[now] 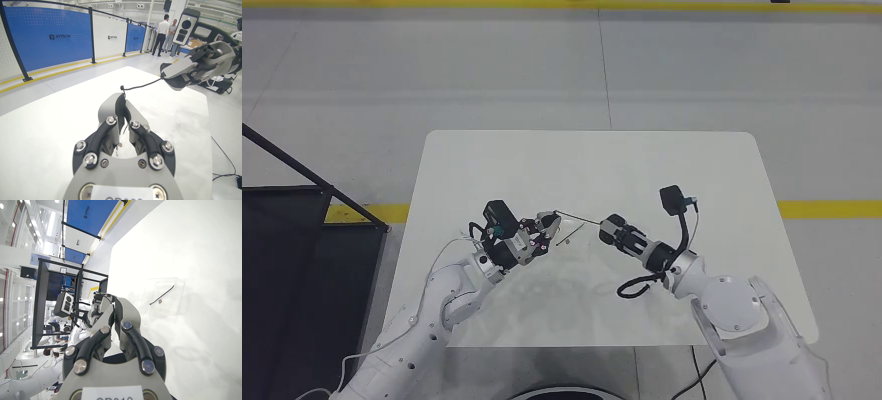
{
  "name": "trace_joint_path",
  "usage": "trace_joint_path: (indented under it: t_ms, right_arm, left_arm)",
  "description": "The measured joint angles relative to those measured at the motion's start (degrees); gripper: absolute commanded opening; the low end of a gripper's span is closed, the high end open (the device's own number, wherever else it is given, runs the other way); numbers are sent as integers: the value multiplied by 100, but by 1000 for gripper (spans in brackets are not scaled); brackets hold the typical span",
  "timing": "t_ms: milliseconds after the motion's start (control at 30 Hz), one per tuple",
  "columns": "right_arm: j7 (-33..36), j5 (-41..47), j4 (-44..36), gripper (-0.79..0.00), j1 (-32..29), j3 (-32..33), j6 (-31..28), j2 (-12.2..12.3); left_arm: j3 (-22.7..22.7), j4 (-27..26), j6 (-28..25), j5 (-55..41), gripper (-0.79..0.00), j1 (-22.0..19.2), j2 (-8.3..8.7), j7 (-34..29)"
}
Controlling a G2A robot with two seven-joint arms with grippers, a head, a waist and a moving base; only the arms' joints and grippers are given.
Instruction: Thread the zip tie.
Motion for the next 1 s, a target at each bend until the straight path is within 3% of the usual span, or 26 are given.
trace_joint_path:
  t_ms: [167,1000]
  right_arm:
    - [16,36,-2,-785,-102,165,-324,22]
    - [20,32,-37,-785,-254,260,-455,34]
  left_arm:
    - [0,0,0,0,-785,0,0,0]
    - [-104,93,-137,-132,-785,-184,-52,-191]
